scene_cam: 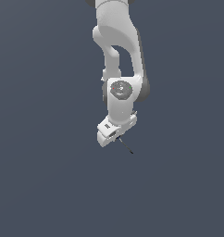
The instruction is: Pick up the object and move it to a goal position.
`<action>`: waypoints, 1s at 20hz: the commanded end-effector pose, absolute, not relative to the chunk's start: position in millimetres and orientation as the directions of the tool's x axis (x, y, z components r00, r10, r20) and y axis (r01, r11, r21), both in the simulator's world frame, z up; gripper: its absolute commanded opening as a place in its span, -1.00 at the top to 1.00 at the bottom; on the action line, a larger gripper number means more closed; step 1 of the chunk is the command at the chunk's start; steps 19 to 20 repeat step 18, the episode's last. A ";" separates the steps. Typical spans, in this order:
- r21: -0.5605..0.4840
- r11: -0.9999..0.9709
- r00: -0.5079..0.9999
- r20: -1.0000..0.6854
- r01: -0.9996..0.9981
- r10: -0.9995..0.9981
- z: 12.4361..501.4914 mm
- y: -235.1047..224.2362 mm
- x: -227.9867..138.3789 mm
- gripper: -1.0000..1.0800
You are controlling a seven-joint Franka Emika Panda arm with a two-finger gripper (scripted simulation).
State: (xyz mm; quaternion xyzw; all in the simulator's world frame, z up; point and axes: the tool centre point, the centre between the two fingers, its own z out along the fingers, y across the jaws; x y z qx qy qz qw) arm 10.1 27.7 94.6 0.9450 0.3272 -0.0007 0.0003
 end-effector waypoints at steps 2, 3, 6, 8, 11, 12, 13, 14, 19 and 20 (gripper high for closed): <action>0.001 -0.786 0.786 -0.001 0.618 0.618 111.7 28.9 -6.1 1.00; 0.001 -0.786 0.786 -0.001 0.618 0.618 116.0 29.2 -10.0 1.00; 0.001 -0.786 0.786 -0.001 0.618 0.618 127.4 30.1 -20.3 1.00; 0.001 -0.786 0.786 -0.001 0.618 0.618 133.5 30.6 -25.8 1.00; 0.001 -0.786 0.786 -0.001 0.618 0.618 140.4 31.2 -31.7 1.00; 0.001 -0.786 0.786 0.000 0.618 0.618 142.2 31.3 -33.1 1.00; 0.001 -0.786 0.786 0.000 0.618 0.618 143.6 31.4 -34.2 1.00; 0.001 -0.786 0.786 0.000 0.618 0.618 144.6 31.5 -35.0 1.00; 0.000 -0.786 0.786 0.000 0.618 0.618 146.1 31.7 -35.3 1.00; 0.000 -0.786 0.786 0.000 0.618 0.618 146.1 31.7 -35.3 1.00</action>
